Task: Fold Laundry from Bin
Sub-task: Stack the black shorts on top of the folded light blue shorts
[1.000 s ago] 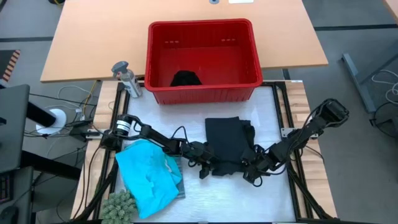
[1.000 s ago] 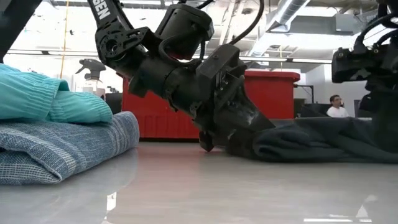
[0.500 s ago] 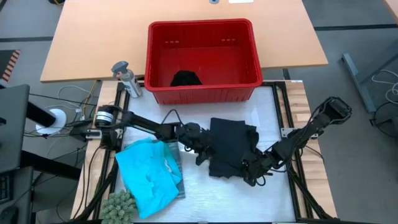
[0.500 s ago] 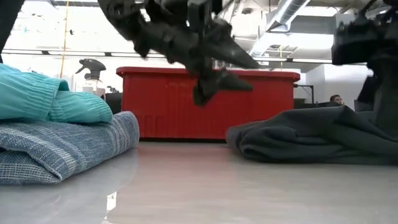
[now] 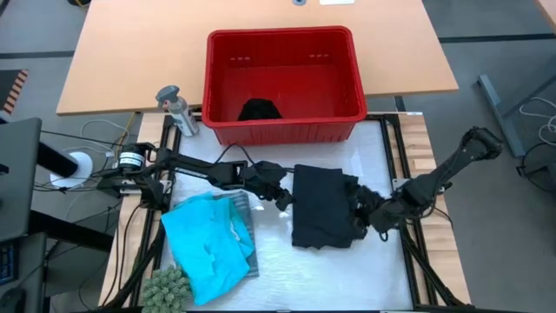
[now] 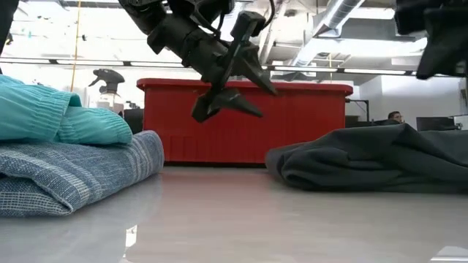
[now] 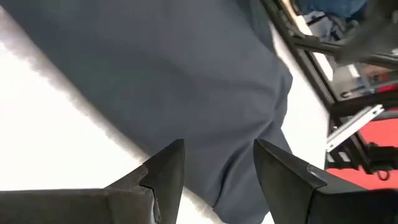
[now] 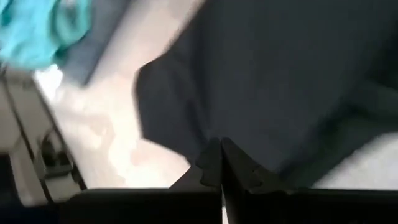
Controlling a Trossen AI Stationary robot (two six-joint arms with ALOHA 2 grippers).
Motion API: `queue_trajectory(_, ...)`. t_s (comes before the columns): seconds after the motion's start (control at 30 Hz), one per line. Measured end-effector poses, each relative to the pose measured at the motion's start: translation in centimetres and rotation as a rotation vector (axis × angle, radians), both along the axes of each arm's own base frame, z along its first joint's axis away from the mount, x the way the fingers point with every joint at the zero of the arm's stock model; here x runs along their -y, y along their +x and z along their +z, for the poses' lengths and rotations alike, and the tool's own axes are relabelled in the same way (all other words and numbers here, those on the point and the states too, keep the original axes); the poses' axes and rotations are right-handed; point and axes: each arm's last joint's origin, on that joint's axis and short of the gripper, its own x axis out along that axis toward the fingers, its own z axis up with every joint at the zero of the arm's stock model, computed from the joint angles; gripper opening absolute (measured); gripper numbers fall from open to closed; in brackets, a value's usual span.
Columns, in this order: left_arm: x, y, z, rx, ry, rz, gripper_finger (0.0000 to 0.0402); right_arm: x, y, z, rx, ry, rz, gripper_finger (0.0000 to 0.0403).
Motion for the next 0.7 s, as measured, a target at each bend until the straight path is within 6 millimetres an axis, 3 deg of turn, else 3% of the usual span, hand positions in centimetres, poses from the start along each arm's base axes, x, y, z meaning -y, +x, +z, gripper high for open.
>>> queue_trajectory(0.13, -0.5, 0.1, 0.2, 0.02, -0.027, -0.029, 0.0178, 1.6, -1.5, 0.7, -0.074, 0.093, -0.196, 0.0015)
queue_trajectory(0.27, -0.9, 0.0, 0.2, 0.021, -0.101, -0.042, 0.0178, 2.2, -2.3, 1.5, -0.111, 0.05, -0.123, 0.003)
queue_trajectory(0.5, -0.8, 0.0, 0.2, 0.025, -0.081, -0.102, 0.0189, 2.3, -3.1, 1.4, -0.262, 0.126, -0.071, 0.0173)
queue_trajectory(0.6, -0.7, 0.0, 0.3, 0.034, -0.056, -0.144, 0.0212, 2.4, -3.3, 0.6, -0.308, 0.144, -0.124, 0.024)
queue_trajectory(0.7, -0.6, 0.0, 0.3, 0.038, -0.059, -0.171, 0.0247, 2.5, -3.2, -0.5, -0.326, 0.144, -0.212, 0.0281)
